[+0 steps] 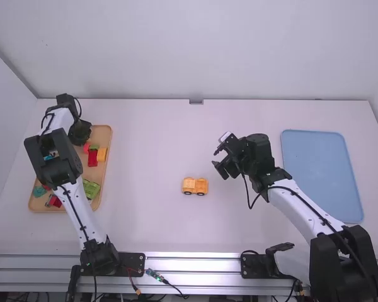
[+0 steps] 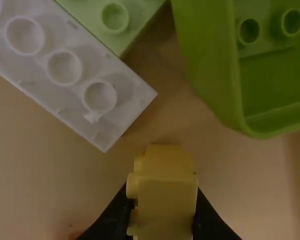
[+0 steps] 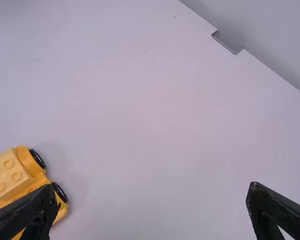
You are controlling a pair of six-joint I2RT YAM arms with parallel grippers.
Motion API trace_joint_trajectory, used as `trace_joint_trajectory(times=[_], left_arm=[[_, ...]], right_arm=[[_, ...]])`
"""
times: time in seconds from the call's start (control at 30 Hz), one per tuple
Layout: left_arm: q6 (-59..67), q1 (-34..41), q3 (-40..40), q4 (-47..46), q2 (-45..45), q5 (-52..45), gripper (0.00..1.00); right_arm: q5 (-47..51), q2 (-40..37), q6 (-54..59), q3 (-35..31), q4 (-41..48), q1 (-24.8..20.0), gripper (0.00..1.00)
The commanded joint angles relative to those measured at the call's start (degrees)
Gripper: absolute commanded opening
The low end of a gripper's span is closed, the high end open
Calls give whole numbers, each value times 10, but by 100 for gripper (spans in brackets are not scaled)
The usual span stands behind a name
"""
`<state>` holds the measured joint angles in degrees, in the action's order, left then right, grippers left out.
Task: Assemble lego blocks to make yellow taxi
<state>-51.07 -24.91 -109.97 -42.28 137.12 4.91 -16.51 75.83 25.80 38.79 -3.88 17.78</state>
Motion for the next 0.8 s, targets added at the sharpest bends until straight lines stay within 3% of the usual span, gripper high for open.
trace_joint_trajectory(times=[0.0,0.07,0.2,0.37,0.53,0.67,0.77], left_arm=[[38,2,1,-7,6,-43,9],[54,2,-4,-8,6,-49,2],[122,2,-36,-23,4,-74,2],[134,2,-87,-81,-6,-31,2],[176,7,-87,-78,-36,-27,2],[168,26,-37,-43,-83,-12,2],[171,40,71,53,-161,-30,2]], right_arm=[[-2,-12,-3,17,-3,0,99],[-1,-12,-2,17,-7,7,99],[-2,-12,-3,17,-20,27,99],[-2,-12,-58,17,-51,45,99],[-1,-12,-103,17,-75,47,99],[-1,-12,-140,17,-84,47,99],[-2,-12,-150,17,-88,40,99]])
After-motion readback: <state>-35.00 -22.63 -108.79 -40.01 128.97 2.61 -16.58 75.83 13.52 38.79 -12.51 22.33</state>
